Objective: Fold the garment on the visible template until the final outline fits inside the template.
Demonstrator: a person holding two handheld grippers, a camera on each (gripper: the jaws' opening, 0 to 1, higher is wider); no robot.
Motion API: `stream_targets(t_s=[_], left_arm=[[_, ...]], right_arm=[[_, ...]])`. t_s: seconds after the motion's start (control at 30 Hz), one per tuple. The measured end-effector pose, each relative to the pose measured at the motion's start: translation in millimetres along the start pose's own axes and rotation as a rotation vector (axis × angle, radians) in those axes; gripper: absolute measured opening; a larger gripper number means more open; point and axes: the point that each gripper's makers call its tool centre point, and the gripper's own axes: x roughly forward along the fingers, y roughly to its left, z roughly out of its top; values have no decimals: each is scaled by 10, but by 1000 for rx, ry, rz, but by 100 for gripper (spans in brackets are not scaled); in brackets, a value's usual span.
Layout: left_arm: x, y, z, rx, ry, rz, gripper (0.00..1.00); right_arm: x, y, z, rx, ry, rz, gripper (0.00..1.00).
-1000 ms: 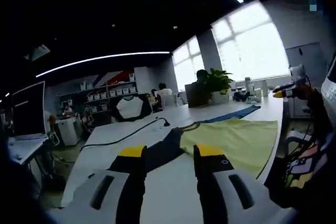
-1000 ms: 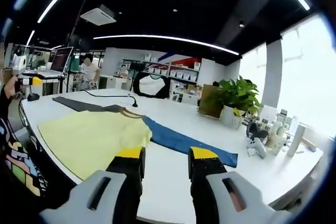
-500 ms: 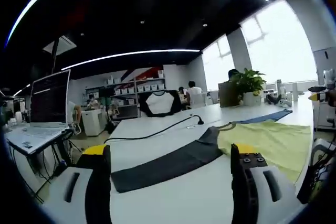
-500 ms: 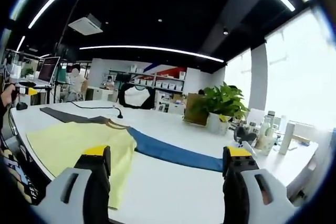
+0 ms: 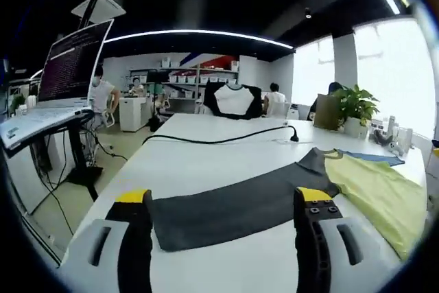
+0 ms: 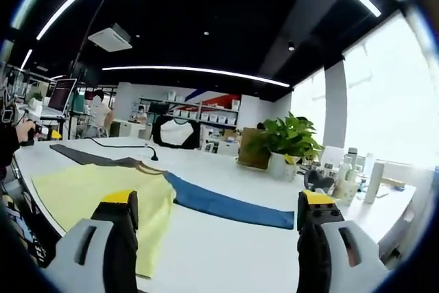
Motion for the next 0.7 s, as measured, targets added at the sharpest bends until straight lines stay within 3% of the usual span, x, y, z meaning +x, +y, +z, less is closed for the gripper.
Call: stream_targets(t_s=[0.13, 0.3, 0.43, 0.7], left_arm=[[126, 69, -116, -12, 38, 25, 85], [242, 182, -144, -26, 48, 49, 80], [352, 251, -216, -36, 76, 58, 71], [386, 335, -400, -38, 120, 88, 67]], right_arm=[[11, 13, -22, 4, 7, 7, 99], [16, 17, -24, 7, 9, 14, 99], [5, 7, -9, 3, 3, 10, 99], [11, 32, -36, 3, 9, 20, 99]])
